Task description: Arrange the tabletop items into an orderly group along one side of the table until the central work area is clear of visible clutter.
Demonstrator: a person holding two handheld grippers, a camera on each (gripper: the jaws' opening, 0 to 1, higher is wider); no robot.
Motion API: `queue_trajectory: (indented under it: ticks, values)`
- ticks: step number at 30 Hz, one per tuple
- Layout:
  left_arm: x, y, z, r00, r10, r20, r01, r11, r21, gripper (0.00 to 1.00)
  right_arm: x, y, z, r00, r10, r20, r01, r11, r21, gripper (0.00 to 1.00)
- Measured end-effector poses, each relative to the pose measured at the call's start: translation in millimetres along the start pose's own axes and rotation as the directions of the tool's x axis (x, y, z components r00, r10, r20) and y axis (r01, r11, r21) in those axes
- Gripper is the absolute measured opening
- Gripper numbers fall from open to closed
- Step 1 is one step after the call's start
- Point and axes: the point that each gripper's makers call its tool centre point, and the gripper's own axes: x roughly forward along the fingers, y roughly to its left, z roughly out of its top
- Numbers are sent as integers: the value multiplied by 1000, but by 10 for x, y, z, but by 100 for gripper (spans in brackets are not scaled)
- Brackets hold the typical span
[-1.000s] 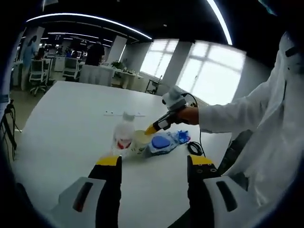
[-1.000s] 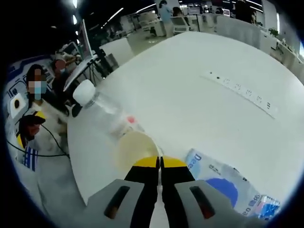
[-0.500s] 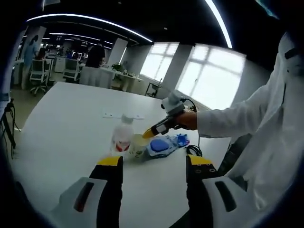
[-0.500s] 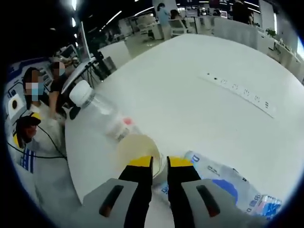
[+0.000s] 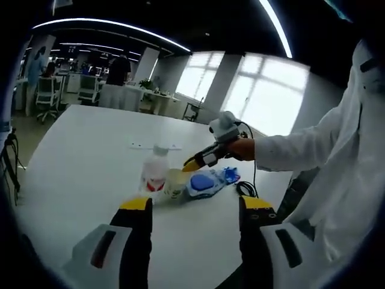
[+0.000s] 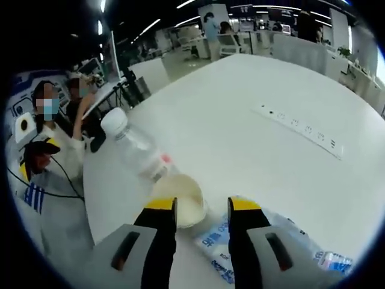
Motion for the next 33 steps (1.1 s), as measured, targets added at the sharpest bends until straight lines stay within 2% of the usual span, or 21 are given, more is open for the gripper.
queue_trajectory:
  ticks: [5,9,20,25,30,33]
  values:
    - [23,0,-14,1000,-4,-8,4,1000,8,65,-93,43,7,999,6,32,-5,1000,-21,50]
    - [49,2,0,1000,-5,-12,5,1000,20,70,-193,35,19,998,6,62,-3,999,-41,58]
    - [136,-33,39,999,-23,-25,24,998,58,80,-525,0,-34,987,3,159,2,1000,-29,71]
    - [180,-49,38,999,-31,-33,33,997,72,83,-691,-31,-102,984,-17,178,26,999,-44,74]
    - [222,-78,59,999,-37,-37,40,996,82,86,-921,-93,-106,968,-40,248,49,998,-30,79]
    - [260,-103,58,998,-41,-48,46,994,95,88,-1057,-111,-161,964,-50,262,58,998,-24,81]
